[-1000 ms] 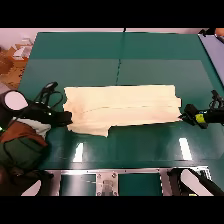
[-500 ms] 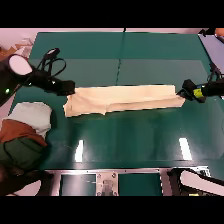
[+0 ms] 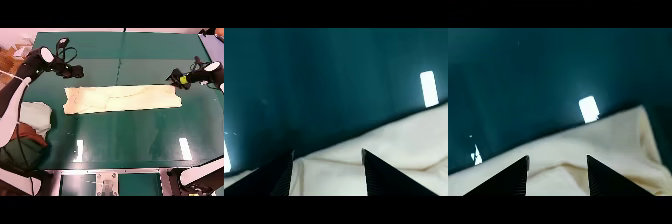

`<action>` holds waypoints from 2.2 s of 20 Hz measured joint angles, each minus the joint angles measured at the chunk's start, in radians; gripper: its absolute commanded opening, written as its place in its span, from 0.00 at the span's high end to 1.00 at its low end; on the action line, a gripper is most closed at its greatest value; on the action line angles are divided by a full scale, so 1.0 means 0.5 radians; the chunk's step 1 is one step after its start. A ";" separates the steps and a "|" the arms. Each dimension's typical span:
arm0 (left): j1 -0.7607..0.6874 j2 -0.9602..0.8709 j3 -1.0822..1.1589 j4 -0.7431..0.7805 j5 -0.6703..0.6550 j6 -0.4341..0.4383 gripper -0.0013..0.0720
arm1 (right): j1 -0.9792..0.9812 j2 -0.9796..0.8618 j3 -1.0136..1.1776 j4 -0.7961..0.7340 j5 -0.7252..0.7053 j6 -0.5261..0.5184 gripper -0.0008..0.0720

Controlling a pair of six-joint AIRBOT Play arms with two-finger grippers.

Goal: Fold the shirts.

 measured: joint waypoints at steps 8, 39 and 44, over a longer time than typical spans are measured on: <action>0.163 -0.052 0.186 0.000 -0.462 -0.035 0.30 | -0.319 -0.183 0.292 -0.004 0.643 -0.430 0.24; -1.007 -0.811 0.391 -1.111 0.580 0.166 0.95 | -0.359 0.246 0.523 0.945 1.393 -0.782 0.98; -1.053 -0.906 0.473 -1.238 0.535 0.179 0.95 | -0.356 0.388 0.523 1.025 1.424 -0.780 0.97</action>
